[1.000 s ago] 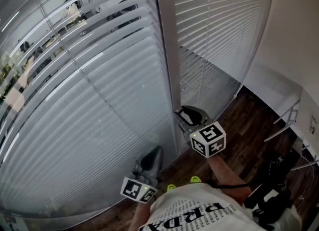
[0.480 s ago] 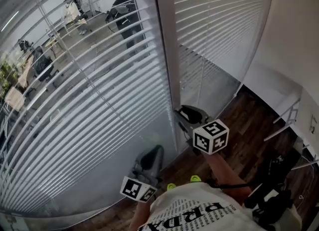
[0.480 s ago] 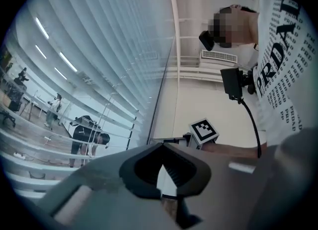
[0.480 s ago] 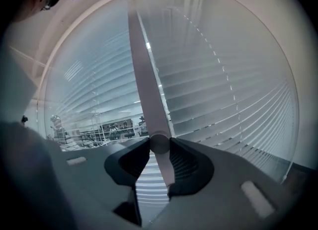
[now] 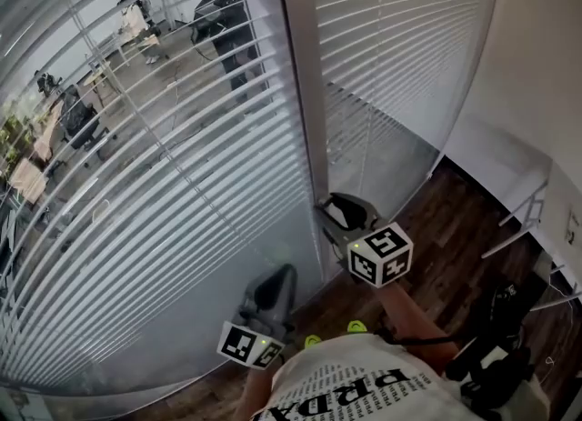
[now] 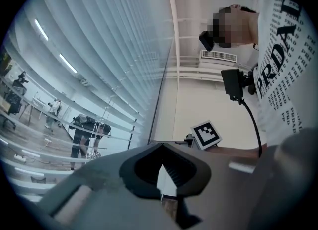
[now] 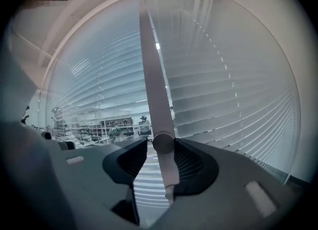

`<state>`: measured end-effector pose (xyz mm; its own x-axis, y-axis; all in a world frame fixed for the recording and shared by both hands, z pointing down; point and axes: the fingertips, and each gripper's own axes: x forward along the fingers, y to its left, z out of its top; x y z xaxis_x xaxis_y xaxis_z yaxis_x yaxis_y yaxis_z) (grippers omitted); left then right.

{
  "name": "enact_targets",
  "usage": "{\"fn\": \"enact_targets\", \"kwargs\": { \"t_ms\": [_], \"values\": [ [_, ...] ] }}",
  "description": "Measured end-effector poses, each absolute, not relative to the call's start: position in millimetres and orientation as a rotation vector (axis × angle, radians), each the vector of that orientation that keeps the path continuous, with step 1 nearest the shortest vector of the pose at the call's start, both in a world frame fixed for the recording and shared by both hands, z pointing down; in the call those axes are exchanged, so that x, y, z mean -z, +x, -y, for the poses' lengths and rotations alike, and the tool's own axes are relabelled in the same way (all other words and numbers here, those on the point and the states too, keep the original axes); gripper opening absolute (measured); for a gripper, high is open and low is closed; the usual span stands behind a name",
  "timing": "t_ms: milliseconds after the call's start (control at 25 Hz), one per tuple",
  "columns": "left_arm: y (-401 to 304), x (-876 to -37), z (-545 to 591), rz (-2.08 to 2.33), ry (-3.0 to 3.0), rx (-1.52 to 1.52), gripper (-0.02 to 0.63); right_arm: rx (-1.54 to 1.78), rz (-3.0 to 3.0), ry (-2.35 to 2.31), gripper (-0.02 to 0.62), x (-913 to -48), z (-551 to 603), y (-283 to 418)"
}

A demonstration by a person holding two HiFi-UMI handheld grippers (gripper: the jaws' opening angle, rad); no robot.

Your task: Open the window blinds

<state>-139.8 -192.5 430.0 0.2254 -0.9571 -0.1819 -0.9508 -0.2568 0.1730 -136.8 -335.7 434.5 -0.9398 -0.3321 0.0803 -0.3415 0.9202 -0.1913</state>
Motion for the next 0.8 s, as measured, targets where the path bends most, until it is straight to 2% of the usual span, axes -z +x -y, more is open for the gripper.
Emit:
{"fn": "enact_targets", "kwargs": {
  "t_ms": [200, 400, 440, 560, 800],
  "values": [
    [-141.6, -429.9, 193.9, 1.919, 2.447, 0.39, -0.009, -0.218, 3.033, 0.52, 0.172, -435.7, 331.4, -130.6],
    [-153.4, -416.4, 194.7, 1.94, 2.448, 0.395, -0.009, 0.015, 3.012, 0.544, 0.169, -419.4, 325.5, -130.3],
    [-154.6, -414.0, 195.2, 1.939, 2.448, 0.395, -0.009, 0.088, 3.022, 0.551, 0.145, -410.8, 322.3, -129.9],
    [-149.0, -414.5, 198.8, 1.929, 2.457, 0.393, -0.009, 0.376, 3.039, 0.519, 0.013, -388.9, 308.2, -127.7],
    [-146.6, -412.1, 199.5, 1.911, 2.481, 0.404, -0.009, 0.566, 3.05, 0.316, 0.006, -377.0, 271.6, -145.5]
  ]
}}
